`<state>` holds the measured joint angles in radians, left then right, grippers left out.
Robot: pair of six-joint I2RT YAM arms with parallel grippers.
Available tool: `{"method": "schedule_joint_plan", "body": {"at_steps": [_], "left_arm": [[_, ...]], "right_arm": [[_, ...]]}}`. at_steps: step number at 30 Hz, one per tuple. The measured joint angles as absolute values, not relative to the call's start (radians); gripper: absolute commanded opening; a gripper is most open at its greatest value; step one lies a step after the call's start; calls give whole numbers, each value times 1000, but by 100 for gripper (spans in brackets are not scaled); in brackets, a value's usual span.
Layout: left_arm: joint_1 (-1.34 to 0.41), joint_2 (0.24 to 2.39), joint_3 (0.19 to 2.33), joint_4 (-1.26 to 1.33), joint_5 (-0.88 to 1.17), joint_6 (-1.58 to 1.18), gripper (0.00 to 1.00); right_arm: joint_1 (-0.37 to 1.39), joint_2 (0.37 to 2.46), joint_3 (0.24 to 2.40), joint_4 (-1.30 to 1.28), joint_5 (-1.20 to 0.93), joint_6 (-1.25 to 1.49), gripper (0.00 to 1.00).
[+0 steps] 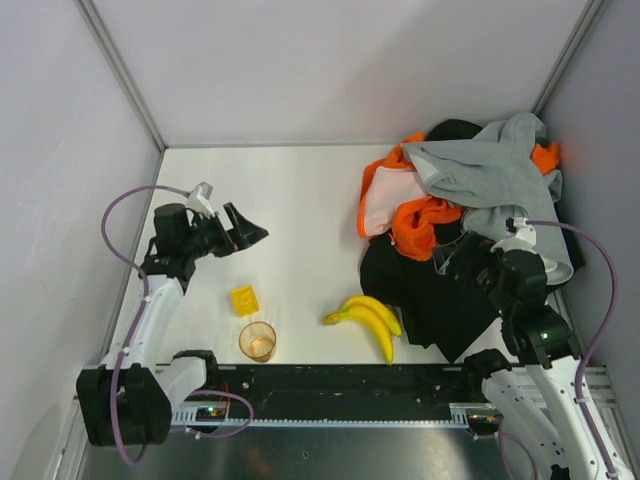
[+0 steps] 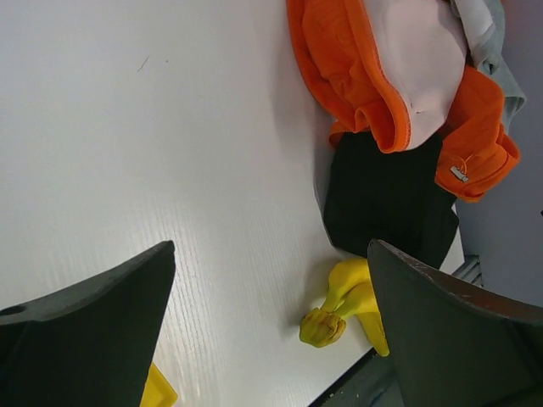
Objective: Pick out a specific cloth from the pile
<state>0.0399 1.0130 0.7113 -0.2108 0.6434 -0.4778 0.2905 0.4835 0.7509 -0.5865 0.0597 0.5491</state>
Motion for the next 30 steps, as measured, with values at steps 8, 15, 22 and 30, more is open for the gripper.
{"method": "schedule_joint_plan", "body": {"at_steps": [8, 15, 22, 30], "left_arm": [[38, 1107, 820, -402, 543, -385, 100], [-71, 1111, 881, -562, 263, -309, 100], [-307, 1090, 901, -630, -104, -278, 100], [-447, 1045, 902, -644, -374, -269, 100]], "right_arm": [[290, 577, 751, -663, 95, 550, 99], [292, 644, 751, -694, 109, 550, 99], [321, 690, 751, -701, 125, 550, 99], [428, 759, 751, -706, 199, 550, 99]]}}
